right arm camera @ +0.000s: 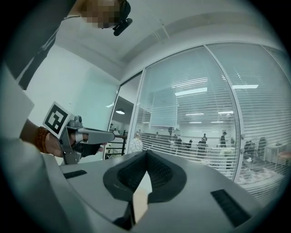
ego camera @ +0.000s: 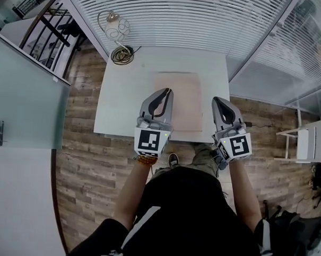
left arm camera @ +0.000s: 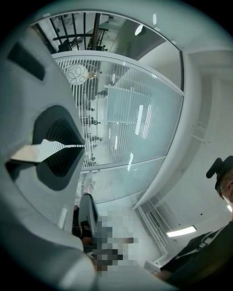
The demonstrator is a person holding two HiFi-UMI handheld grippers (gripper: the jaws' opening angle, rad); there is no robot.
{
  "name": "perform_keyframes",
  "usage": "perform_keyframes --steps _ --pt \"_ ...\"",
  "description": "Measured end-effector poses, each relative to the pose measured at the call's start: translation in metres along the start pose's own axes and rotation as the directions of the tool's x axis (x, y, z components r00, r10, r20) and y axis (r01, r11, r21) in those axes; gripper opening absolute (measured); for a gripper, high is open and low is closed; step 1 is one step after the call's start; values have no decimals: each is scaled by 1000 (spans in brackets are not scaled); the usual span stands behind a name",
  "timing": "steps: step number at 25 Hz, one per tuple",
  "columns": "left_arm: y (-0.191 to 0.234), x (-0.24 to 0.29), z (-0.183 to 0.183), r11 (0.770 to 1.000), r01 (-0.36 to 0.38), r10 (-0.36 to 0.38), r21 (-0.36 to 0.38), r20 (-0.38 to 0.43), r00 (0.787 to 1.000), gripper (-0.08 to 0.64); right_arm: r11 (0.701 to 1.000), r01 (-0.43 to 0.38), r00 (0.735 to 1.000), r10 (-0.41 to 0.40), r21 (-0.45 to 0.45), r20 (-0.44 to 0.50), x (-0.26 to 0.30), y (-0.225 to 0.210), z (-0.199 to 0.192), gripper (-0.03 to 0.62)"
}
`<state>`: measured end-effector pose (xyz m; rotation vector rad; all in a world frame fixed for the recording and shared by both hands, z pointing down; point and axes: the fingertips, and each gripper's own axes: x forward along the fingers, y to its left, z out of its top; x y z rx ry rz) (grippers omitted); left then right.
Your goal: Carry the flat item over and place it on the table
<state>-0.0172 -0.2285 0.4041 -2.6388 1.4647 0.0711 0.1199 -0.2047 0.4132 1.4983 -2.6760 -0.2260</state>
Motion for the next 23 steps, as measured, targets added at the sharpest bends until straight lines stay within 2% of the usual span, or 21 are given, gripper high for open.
perform_keyframes --steps 8,12,18,23 --pt "2 6 -12 1000 -10 9 -19 -27 1000 31 1000 -14 1000 14 23 -11 1 -5 -8 3" --pt "1 9 -16 1000 -14 13 -27 -37 999 31 999 -46 999 46 29 -16 2 -1 -13 3" --pt "3 15 -23 1000 -15 14 -25 -56 998 31 997 -44 998 46 58 -32 6 -6 -24 3" --pt "0 19 -34 999 -10 7 -43 -79 997 31 997 -59 995 63 57 -75 6 -7 -43 3"
